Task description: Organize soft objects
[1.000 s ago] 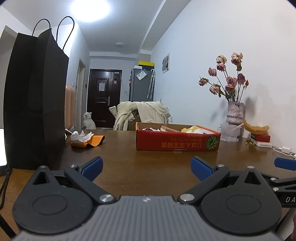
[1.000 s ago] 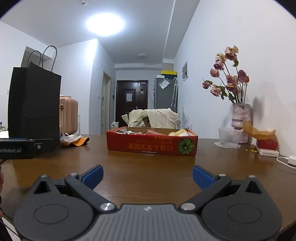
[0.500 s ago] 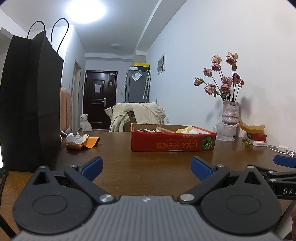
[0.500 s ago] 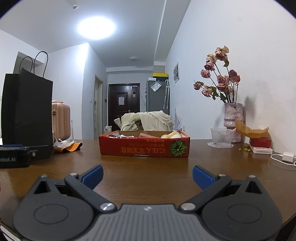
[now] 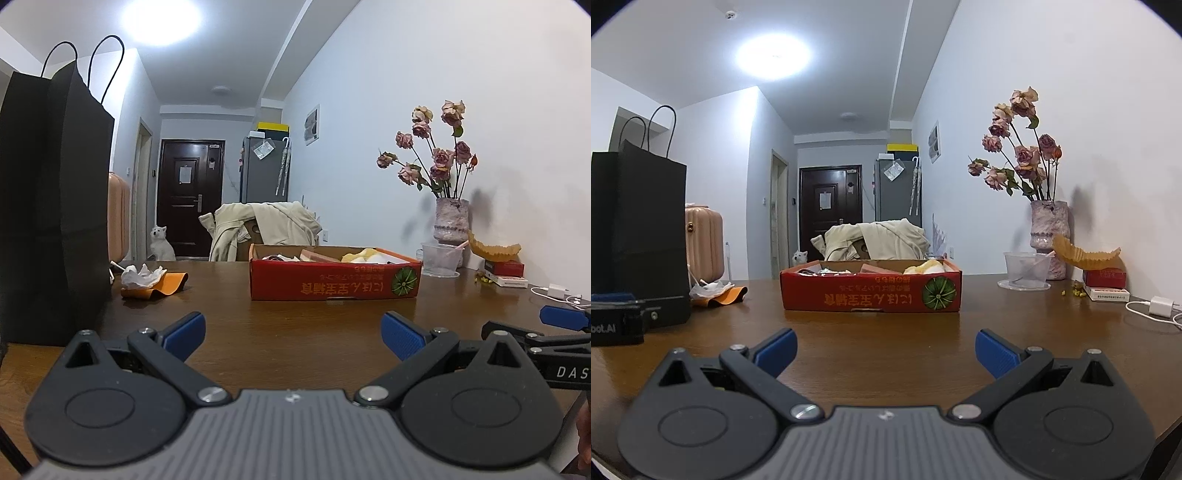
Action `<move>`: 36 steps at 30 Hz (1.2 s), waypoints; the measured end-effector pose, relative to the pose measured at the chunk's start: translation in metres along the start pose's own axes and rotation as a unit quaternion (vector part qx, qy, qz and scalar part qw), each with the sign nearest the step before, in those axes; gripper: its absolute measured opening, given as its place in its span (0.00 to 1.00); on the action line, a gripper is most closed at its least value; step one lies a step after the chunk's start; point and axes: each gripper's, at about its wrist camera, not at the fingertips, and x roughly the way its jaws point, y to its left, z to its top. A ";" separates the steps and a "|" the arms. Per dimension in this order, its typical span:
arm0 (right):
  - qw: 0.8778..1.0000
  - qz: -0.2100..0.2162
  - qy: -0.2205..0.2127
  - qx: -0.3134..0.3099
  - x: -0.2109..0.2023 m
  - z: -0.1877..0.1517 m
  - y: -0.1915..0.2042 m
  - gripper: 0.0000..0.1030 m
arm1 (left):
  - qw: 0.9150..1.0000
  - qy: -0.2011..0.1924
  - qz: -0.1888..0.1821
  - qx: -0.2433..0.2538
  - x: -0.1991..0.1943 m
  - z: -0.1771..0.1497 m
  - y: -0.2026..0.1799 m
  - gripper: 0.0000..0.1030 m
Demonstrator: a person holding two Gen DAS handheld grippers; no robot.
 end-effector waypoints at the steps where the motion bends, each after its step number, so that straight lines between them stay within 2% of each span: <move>1: 1.000 -0.001 0.000 0.002 0.000 0.000 -0.001 1.00 | 1.000 0.000 -0.001 0.000 0.000 0.000 -0.001 1.00; 36: 1.000 -0.015 -0.010 0.012 -0.001 -0.001 -0.003 1.00 | 1.000 0.002 -0.014 0.013 -0.001 0.002 -0.006 1.00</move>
